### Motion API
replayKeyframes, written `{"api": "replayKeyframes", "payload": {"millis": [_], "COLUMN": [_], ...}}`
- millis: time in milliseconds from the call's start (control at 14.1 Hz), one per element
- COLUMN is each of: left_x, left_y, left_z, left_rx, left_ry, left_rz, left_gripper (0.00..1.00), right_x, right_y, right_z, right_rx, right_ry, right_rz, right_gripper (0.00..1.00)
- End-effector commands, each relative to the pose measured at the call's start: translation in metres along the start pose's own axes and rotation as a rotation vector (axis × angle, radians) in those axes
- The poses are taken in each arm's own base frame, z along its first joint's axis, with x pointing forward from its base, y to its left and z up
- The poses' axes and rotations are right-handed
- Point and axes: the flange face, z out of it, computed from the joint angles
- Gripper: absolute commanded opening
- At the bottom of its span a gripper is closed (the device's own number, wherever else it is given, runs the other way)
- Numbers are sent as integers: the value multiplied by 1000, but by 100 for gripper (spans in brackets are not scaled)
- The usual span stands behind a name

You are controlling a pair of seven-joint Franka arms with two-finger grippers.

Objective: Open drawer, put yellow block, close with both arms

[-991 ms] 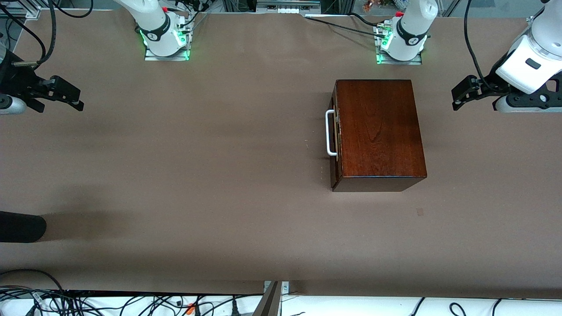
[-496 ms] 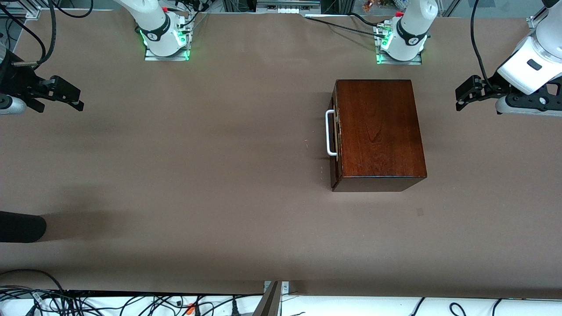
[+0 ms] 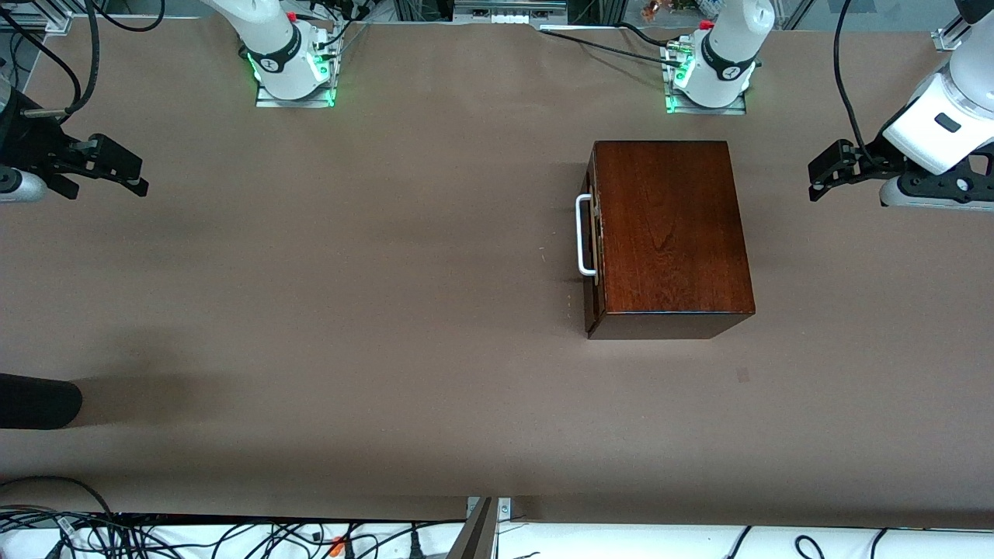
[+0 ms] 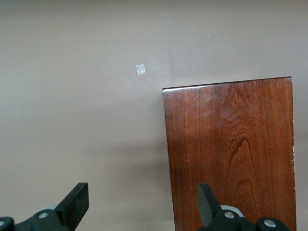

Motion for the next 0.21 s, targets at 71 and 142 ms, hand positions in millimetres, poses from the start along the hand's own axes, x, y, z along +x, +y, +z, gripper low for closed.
{"api": "replayKeyframes", "payload": {"millis": [71, 142], "left_x": [-7, -7], "left_y": [-2, -1], "left_z": [-4, -4], "left_rx": [-23, -21], "left_ry": [4, 4], "left_rz": [9, 10], "left_gripper": [100, 100], "right_x": [2, 2], "right_y": [0, 0], "right_z": [-4, -4], "right_rx": [3, 3], "right_ry": [5, 5], "right_rz": [0, 0], "right_gripper": [100, 100]}}
